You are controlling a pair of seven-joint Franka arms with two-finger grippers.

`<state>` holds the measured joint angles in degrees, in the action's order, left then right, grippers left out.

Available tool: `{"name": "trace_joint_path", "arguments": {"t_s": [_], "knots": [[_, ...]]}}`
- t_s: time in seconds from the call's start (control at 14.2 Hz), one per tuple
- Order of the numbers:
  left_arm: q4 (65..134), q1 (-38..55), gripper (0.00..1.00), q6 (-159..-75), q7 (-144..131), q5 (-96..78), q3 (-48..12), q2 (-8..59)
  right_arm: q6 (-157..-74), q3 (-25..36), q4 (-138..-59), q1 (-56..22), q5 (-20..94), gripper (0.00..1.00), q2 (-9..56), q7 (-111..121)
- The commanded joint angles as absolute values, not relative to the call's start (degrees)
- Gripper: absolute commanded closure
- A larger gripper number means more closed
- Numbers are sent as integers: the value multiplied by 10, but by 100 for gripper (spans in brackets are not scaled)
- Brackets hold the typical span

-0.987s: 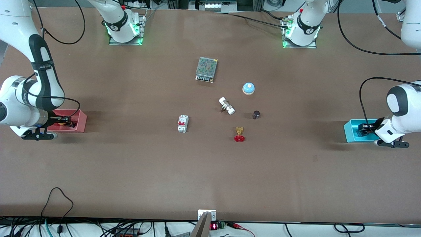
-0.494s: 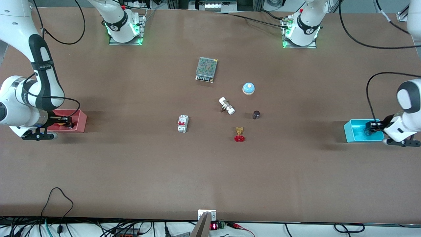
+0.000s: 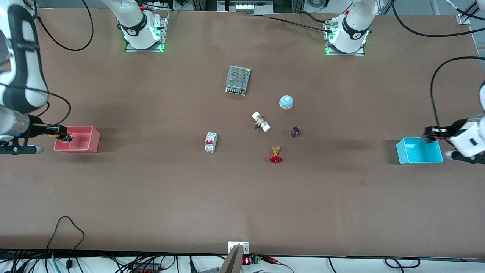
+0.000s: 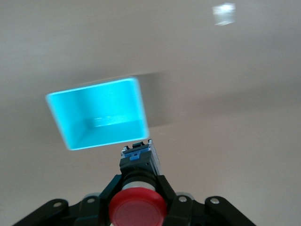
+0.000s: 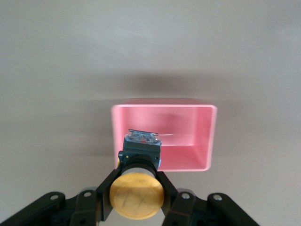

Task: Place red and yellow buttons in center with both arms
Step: 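Lift the yellow button with the right gripper while the left gripper lifts red, then carry both buttons toward the table center and lower them down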

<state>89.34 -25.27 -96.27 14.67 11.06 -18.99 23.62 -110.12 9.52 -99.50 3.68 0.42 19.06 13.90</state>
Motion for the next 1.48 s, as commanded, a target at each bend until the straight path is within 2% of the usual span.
{"name": "trace_joint_path", "arguments": {"t_s": [0.0, 0.35, 0.63, 0.78, 0.92, 1.41], "knots": [[881, -236, 81, -938, 102, 120, -251, 249, -1073, 95, -971, -9, 33, 65, 199, 80], [892, -150, 81, -952, -3, 120, -253, 303, -1078, 94, -970, -108, 35, 64, 228, -77], [951, -110, 81, -1047, -70, 120, -252, 323, -1120, 94, -968, -182, 66, 64, 274, -187], [996, -106, 81, -1111, -94, 120, -252, 323, -1139, 94, -968, -193, 93, 64, 294, -222], [1018, -104, 81, -1135, -105, 120, -252, 323, -1159, 94, -968, -200, 119, 64, 308, -245], [1020, -93, 80, -1158, -105, 121, -250, 353, -1205, 94, -968, -236, 125, 64, 344, -313]]}}
